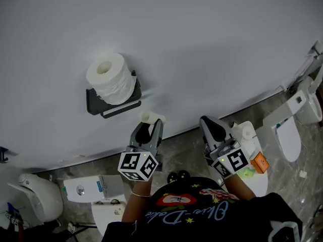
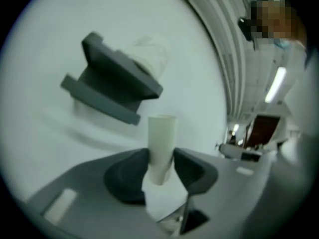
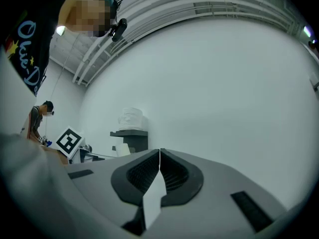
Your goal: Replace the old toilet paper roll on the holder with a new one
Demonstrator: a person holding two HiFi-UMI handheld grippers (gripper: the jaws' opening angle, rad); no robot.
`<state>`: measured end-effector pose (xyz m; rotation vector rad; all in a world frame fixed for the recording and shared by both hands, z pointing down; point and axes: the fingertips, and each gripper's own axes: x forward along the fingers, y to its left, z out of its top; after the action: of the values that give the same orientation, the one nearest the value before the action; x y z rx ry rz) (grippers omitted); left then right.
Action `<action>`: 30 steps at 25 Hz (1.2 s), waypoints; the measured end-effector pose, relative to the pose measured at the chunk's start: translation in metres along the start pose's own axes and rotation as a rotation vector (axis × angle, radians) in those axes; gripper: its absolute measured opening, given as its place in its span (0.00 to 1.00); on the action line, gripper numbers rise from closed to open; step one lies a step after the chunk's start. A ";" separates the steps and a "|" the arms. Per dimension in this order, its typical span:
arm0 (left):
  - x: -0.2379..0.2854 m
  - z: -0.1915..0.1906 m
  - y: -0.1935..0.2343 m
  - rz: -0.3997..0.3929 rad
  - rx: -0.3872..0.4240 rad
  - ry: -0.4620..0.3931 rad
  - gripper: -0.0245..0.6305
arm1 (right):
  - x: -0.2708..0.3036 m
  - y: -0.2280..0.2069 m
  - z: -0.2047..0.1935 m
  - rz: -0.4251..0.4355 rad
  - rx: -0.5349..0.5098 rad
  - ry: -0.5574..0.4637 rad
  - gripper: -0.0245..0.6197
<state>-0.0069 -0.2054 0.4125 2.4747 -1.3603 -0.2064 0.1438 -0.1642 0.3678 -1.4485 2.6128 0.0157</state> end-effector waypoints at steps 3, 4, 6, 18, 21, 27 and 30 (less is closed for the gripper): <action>-0.033 0.020 0.016 0.128 0.286 0.013 0.28 | 0.013 0.012 -0.002 0.053 0.013 0.001 0.06; -0.044 0.026 0.022 0.177 0.362 0.012 0.28 | 0.017 0.017 -0.003 0.072 0.019 0.001 0.06; -0.063 0.031 0.034 0.257 0.433 0.011 0.28 | 0.024 0.029 -0.006 0.110 0.029 0.004 0.06; -0.096 0.036 0.052 0.379 0.448 -0.004 0.28 | 0.044 0.060 -0.013 0.215 0.028 0.022 0.06; -0.094 0.037 0.051 0.370 0.449 -0.003 0.29 | 0.046 0.061 -0.012 0.218 0.026 0.021 0.06; -0.089 0.039 0.048 0.352 0.434 -0.022 0.29 | 0.043 0.059 -0.013 0.204 0.020 0.025 0.06; -0.087 0.040 0.047 0.342 0.429 -0.025 0.29 | 0.044 0.062 -0.010 0.220 0.011 0.016 0.06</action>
<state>-0.1017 -0.1637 0.3888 2.5043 -1.9826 0.1494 0.0678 -0.1690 0.3674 -1.1549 2.7671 0.0156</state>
